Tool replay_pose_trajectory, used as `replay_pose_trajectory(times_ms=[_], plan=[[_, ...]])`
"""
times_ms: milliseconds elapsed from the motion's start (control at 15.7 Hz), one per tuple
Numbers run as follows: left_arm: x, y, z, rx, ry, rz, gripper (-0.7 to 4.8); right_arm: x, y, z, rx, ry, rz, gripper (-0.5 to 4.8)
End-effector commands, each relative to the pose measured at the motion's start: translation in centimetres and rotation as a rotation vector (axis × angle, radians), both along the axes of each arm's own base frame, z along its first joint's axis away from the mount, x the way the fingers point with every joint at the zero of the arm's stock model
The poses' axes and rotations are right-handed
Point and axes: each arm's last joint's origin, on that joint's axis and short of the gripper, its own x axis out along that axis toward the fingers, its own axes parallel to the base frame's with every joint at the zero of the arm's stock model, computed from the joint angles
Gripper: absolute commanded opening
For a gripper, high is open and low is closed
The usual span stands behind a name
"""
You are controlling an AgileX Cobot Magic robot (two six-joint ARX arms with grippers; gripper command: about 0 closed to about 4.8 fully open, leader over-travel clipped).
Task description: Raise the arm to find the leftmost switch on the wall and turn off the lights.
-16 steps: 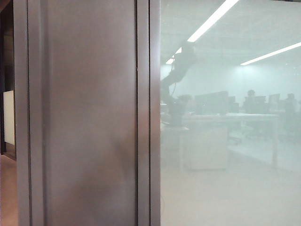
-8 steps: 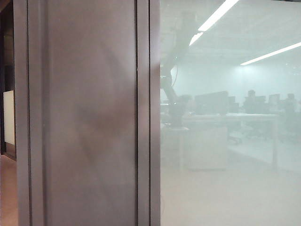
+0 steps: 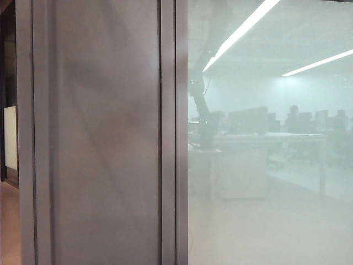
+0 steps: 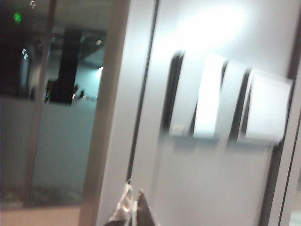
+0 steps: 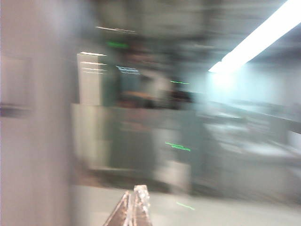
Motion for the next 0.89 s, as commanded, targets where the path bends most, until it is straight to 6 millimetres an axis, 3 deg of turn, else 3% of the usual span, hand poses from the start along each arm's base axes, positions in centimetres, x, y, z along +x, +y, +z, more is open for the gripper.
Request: replay_pose_trajectory(times_ms=[64,254,318,509,890], plan=[[1.6,0.1,0.8,0.001,0.013,-0.034,-0.06,3.1,0.9,1.2,-0.024,0.08,0.333,-0.06],[2.7,-0.1,0.4,-0.022,0.073,-0.173,-0.06,5.5,1.8,1.6,-0.036,0.205,0.638,-0.06],[2.9,-0.3,0.3,-0.016,0.085,-0.213,-0.06,5.8,2.3,1.4,-0.036,0.215,0.669,-0.06],[3.5,-0.8,0.1,-0.038,0.107,-0.271,-0.06,5.9,2.6,1.5,-0.044,0.199,0.683,-0.06],[3.4,-1.1,1.3,-0.033,-0.037,-0.272,-0.06,5.6,3.6,1.7,-0.05,0.173,0.726,-0.06]])
